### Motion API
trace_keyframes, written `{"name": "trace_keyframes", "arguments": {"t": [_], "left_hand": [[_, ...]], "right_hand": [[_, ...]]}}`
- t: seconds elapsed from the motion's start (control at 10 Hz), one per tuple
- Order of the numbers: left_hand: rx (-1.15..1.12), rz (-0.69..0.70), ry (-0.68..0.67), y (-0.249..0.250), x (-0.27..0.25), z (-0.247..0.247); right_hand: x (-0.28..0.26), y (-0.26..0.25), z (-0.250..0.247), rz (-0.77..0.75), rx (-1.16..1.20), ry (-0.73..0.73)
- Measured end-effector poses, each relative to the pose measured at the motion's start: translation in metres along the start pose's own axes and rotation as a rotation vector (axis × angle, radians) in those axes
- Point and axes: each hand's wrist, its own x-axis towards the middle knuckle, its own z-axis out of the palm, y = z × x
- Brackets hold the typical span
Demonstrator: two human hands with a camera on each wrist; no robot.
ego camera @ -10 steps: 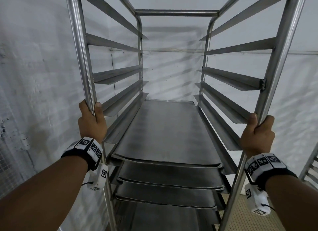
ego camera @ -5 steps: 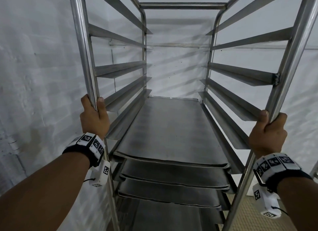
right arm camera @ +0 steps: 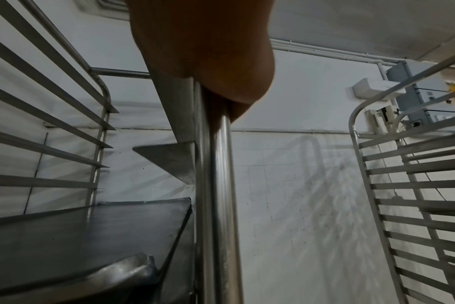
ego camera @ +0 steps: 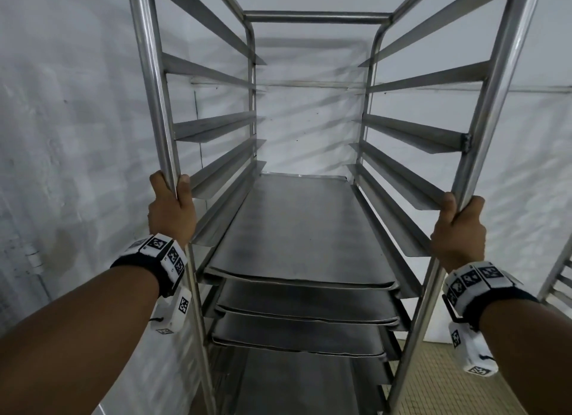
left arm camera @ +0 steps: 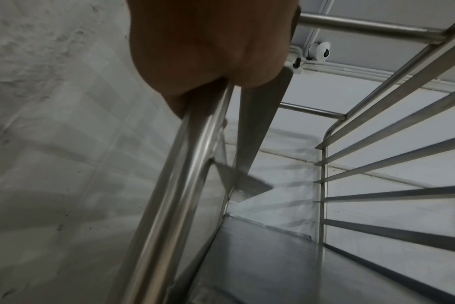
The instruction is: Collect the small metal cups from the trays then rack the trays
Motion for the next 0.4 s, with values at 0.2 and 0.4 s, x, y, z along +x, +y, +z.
{"name": "trace_keyframes", "arguments": {"t": [0.2,0.4], "left_hand": [[0.155,-0.318,-0.242,0.037,0.000,-0.012],[0.146,0.037,-0.413,0.088,-0.068,-0.014]], "right_hand": [[-0.012,-0.028,-0.024,0.110,-0.164,-0.200],[-0.074,-0.042,-0.043,-0.081,-0.135,-0.389]]}}
